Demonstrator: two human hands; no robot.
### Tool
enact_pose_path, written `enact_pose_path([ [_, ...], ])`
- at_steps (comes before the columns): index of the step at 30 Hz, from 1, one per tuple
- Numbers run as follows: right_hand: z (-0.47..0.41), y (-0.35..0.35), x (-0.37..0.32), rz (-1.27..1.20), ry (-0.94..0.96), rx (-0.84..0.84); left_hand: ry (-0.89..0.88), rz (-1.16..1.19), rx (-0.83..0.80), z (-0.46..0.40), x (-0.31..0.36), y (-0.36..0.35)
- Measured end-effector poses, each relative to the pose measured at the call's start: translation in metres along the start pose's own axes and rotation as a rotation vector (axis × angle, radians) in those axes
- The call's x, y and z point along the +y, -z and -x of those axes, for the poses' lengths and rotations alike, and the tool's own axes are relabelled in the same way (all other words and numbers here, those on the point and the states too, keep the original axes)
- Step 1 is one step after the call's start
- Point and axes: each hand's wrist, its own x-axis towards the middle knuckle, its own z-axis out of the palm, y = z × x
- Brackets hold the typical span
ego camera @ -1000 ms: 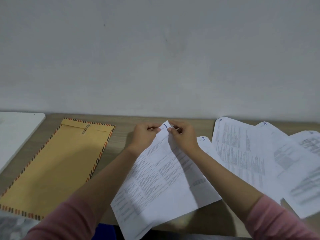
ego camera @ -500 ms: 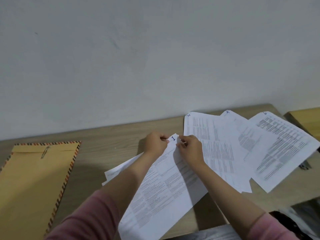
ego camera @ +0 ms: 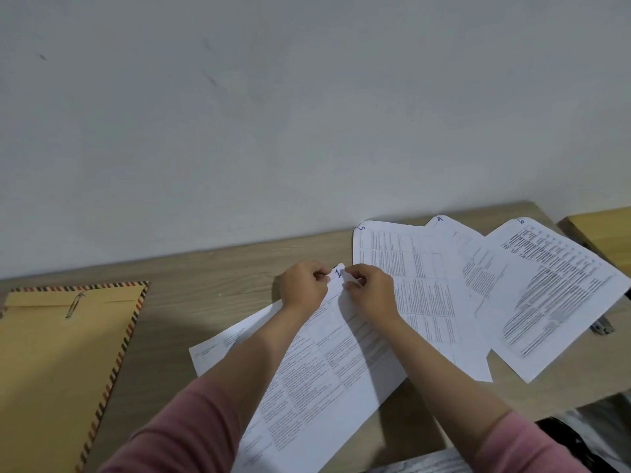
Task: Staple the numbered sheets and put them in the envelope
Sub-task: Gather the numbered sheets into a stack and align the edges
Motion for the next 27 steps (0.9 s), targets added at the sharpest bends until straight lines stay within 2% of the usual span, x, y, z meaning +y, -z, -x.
enact_pose_path([
  [8,0.000,0.006,-0.005,-0.138,-0.044,0.012,0.075,0.160,-0.034,-0.006,-0.005,0.010],
  [11,0.003,0.007,-0.007,-0.217,-0.075,0.029,0.098,0.251,-0.102,-0.008,-0.007,0.016],
  [17,0.012,0.008,-0.012,-0.303,-0.055,0.039,0.091,0.238,-0.269,-0.014,-0.021,0.036],
  [27,0.019,0.013,-0.027,-0.396,-0.046,0.013,0.010,0.398,-0.213,0.002,-0.008,0.057],
])
